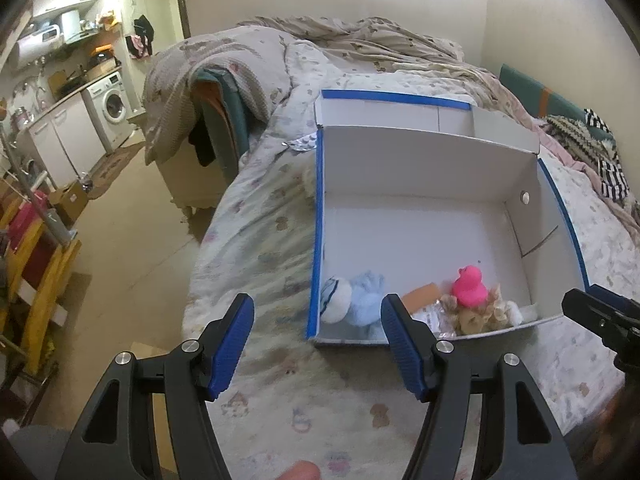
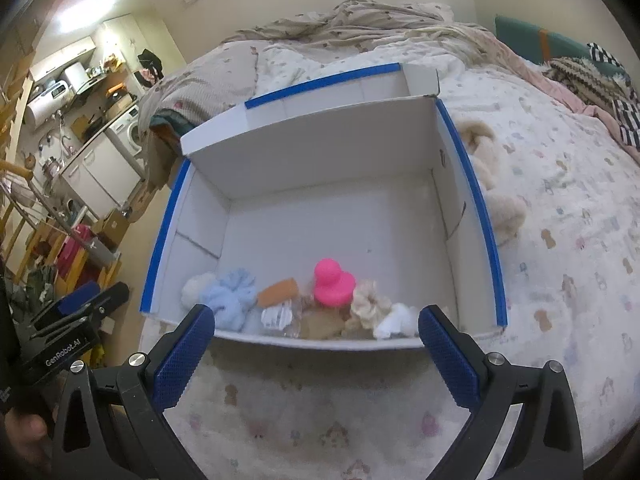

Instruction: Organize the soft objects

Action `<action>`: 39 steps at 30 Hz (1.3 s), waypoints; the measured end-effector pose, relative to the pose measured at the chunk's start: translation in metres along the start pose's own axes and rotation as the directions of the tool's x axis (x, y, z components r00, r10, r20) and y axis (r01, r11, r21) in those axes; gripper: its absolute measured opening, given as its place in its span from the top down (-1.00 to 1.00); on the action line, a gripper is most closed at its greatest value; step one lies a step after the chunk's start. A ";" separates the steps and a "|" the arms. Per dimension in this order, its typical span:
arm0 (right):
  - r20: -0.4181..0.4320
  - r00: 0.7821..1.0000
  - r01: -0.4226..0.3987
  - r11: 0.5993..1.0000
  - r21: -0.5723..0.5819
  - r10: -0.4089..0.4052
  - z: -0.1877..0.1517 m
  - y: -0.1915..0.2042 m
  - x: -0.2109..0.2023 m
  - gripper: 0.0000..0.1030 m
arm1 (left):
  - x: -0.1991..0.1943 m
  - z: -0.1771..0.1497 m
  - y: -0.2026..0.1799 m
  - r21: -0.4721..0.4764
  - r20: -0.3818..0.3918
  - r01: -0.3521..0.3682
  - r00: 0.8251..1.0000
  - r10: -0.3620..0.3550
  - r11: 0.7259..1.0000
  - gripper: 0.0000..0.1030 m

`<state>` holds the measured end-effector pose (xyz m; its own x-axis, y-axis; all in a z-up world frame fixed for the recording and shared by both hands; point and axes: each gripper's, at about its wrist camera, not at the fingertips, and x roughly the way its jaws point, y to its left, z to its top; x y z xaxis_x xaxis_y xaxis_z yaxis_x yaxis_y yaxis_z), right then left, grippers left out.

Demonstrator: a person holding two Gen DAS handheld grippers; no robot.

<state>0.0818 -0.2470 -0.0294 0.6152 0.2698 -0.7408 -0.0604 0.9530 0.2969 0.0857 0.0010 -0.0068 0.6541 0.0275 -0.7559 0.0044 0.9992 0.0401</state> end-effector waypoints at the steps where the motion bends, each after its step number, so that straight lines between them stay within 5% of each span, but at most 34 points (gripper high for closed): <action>1: 0.003 1.000 0.000 1.000 -0.003 0.000 -0.002 0.001 -0.002 -1.00 | -0.004 -0.004 0.000 0.001 0.004 -0.009 1.000 0.009 1.000 -0.23; 7: 0.047 0.999 0.022 1.000 -0.014 -0.021 -0.011 0.005 -0.013 -1.00 | -0.018 -0.014 0.004 -0.012 0.030 0.022 0.999 -0.022 1.000 -0.50; 11: 0.106 0.993 0.048 0.998 -0.033 -0.044 -0.014 0.008 -0.021 -1.00 | -0.029 -0.014 0.004 -0.031 0.096 0.038 0.995 -0.035 0.999 -0.90; 21: 0.293 0.955 0.076 0.994 -0.084 -0.049 -0.010 0.018 -0.042 -1.00 | -0.033 -0.008 0.003 -0.049 0.188 0.055 0.981 -0.045 0.997 -0.92; 39: 0.242 0.968 0.097 0.990 -0.099 -0.071 -0.013 0.023 -0.031 -1.00 | -0.031 -0.010 0.000 -0.034 0.174 0.064 0.983 -0.057 0.997 -0.92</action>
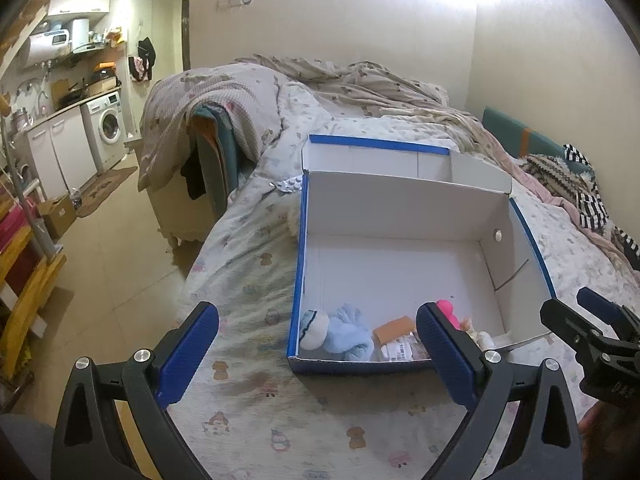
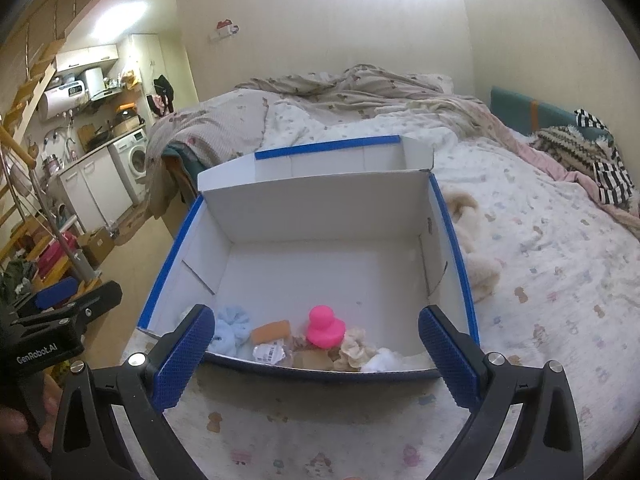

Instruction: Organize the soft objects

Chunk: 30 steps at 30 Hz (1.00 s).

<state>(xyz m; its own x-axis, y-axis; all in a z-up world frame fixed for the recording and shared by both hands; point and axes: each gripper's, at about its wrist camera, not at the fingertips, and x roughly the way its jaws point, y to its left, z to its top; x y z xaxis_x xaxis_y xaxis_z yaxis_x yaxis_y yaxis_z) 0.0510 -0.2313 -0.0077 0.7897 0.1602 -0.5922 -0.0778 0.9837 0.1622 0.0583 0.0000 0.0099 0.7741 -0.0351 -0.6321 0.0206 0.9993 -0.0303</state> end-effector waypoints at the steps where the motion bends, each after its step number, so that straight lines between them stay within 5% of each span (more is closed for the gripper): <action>1: 0.000 1.000 0.003 1.000 0.002 -0.003 0.000 0.000 0.000 -1.00 | 0.000 0.000 0.000 -0.003 -0.003 0.002 1.000 -0.002 1.000 -0.92; 30: -0.003 1.000 0.007 1.000 0.012 -0.007 0.001 -0.002 0.000 -1.00 | 0.001 0.000 -0.002 0.000 -0.006 0.005 1.000 -0.005 1.000 -0.92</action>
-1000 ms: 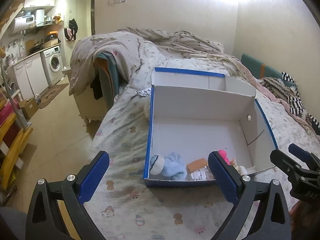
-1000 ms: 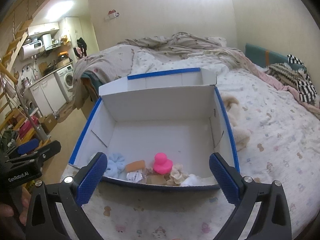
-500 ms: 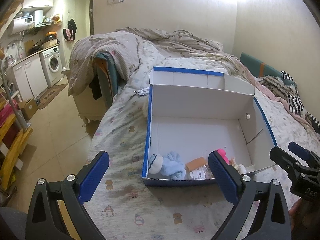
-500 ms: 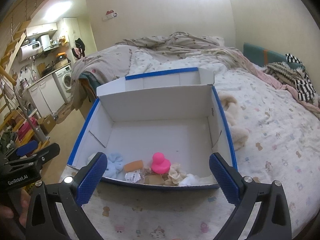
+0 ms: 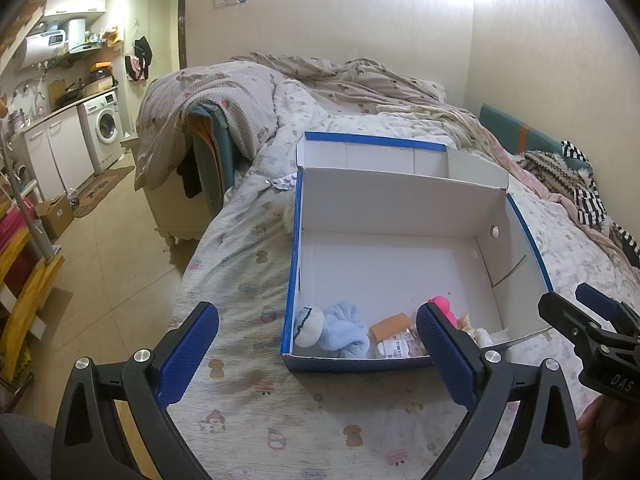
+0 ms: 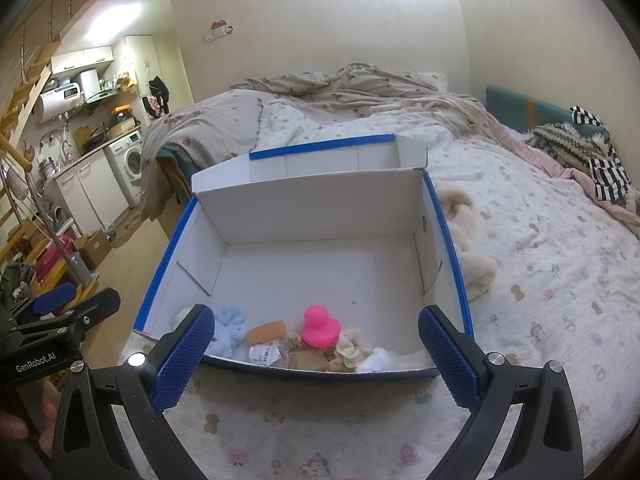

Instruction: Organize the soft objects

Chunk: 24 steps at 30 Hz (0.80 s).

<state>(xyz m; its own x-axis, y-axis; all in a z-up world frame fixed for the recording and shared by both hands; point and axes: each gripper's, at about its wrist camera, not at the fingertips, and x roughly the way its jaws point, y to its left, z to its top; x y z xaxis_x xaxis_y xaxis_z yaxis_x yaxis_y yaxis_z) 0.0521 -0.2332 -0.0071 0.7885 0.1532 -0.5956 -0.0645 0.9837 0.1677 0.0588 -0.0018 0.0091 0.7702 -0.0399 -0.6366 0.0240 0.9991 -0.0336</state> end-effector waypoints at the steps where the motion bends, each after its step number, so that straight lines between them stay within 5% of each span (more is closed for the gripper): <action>1: 0.000 1.000 0.001 1.000 -0.001 -0.001 0.000 0.000 0.000 -1.00 | 0.000 0.000 0.000 -0.001 0.000 0.000 1.000 0.000 1.000 -0.92; 24: 0.000 1.000 0.002 1.000 -0.002 -0.002 0.000 0.000 0.000 -1.00 | 0.000 -0.003 -0.002 -0.001 -0.006 0.003 1.000 -0.003 1.000 -0.92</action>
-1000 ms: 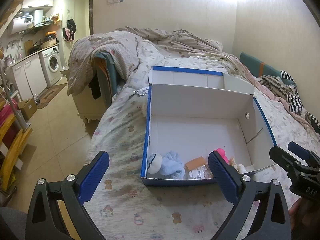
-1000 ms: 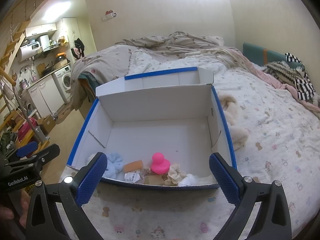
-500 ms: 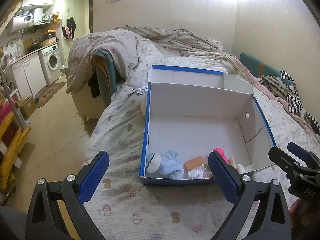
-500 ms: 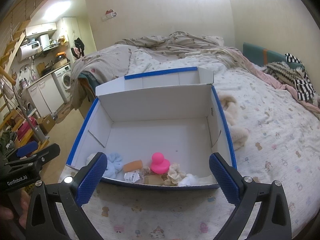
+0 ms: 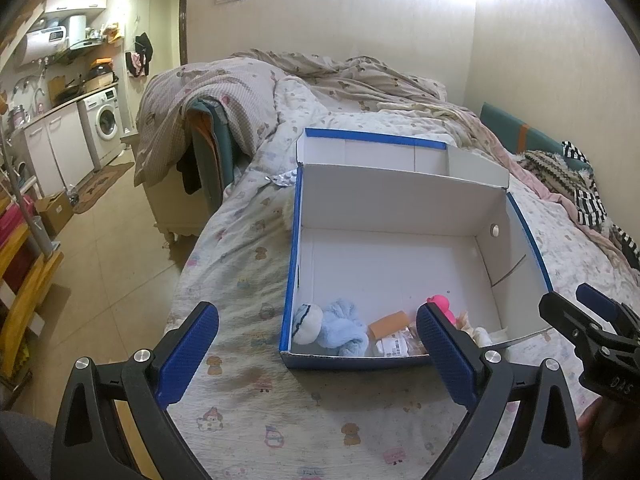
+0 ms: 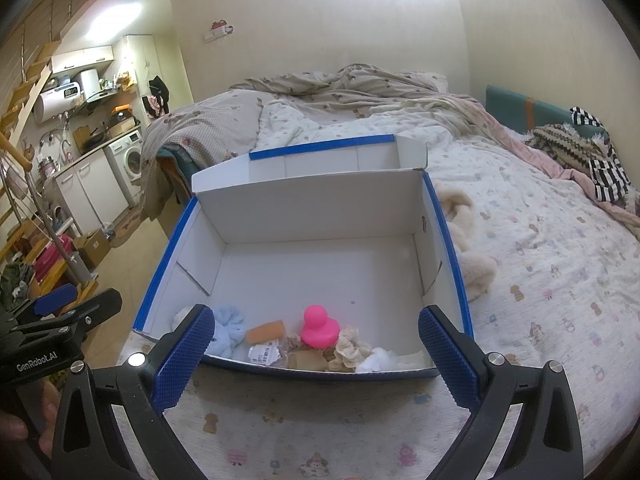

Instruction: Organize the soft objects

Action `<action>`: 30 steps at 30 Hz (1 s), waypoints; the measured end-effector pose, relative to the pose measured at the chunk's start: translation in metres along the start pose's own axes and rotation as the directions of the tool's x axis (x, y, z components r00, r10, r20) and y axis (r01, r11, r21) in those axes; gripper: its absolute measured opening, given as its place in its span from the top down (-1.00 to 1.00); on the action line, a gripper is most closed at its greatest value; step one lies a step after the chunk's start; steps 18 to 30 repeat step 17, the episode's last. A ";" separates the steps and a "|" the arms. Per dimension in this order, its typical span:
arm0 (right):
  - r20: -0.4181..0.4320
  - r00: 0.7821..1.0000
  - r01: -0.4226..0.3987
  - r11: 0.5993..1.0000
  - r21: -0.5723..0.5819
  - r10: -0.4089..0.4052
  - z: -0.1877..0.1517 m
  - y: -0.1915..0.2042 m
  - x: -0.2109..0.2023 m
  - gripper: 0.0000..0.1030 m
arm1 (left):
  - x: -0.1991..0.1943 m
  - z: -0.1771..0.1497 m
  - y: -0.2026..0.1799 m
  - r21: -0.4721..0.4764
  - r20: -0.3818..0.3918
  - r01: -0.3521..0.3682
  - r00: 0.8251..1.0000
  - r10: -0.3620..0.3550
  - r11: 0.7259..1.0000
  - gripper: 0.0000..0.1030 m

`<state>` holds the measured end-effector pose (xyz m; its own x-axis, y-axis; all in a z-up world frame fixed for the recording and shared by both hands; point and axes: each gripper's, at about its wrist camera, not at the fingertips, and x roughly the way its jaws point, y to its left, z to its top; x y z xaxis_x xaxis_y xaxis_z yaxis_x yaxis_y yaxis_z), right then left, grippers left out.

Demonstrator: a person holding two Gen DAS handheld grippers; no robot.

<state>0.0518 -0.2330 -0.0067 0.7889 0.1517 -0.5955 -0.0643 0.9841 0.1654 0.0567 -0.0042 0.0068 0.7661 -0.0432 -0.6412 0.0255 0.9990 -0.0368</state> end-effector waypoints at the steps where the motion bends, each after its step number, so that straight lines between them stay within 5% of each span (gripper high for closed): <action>1: 0.000 1.000 -0.001 1.000 0.000 0.001 0.000 0.000 0.000 -1.00 | 0.000 0.000 0.000 0.000 -0.001 0.000 1.000 0.000 1.000 -0.92; 30: 0.001 1.000 -0.001 1.000 0.000 0.001 0.000 0.000 0.000 -1.00 | 0.006 -0.008 -0.002 0.001 -0.020 -0.006 1.000 0.006 1.000 -0.92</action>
